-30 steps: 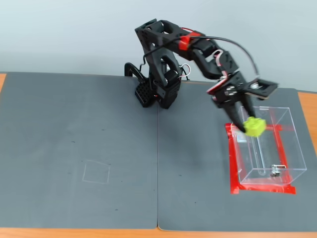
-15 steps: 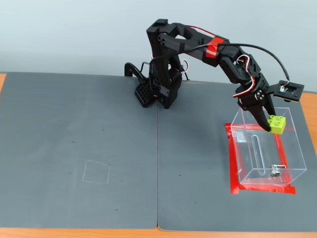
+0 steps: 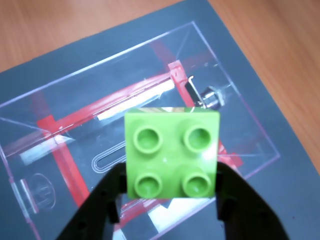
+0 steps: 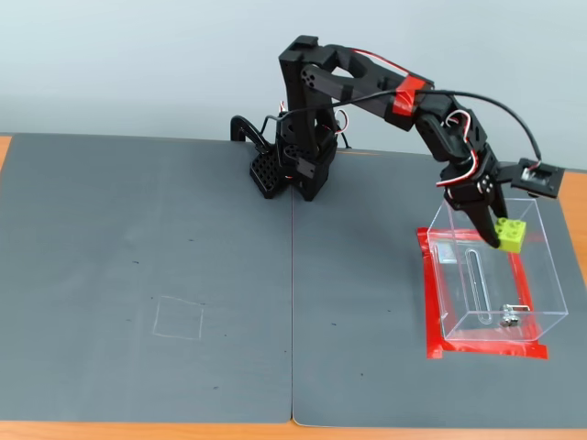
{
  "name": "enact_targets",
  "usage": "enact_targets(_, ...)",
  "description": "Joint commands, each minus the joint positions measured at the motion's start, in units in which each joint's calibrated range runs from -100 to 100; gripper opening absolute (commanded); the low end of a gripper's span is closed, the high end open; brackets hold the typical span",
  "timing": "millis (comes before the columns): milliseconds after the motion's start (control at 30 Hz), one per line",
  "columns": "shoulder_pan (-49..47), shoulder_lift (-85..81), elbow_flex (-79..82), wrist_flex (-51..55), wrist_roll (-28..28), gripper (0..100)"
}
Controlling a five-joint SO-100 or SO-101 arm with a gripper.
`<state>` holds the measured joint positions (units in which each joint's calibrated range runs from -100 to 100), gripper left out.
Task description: Pick the green lego block and place it into the transparent box
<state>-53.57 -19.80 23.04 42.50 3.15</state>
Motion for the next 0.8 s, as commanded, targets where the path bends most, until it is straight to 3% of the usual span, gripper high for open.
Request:
enact_targets(0,-0.1,0.17,-3.27,-0.57,0.11,18)
enact_targets(233,-0.17,0.59,-3.27,-0.57,0.37,30)
enact_targets(667,0.27,-0.34,-3.18,-0.4,0.47,30)
enact_targets(767,0.57,-0.93,-3.27,-0.4,0.57,24)
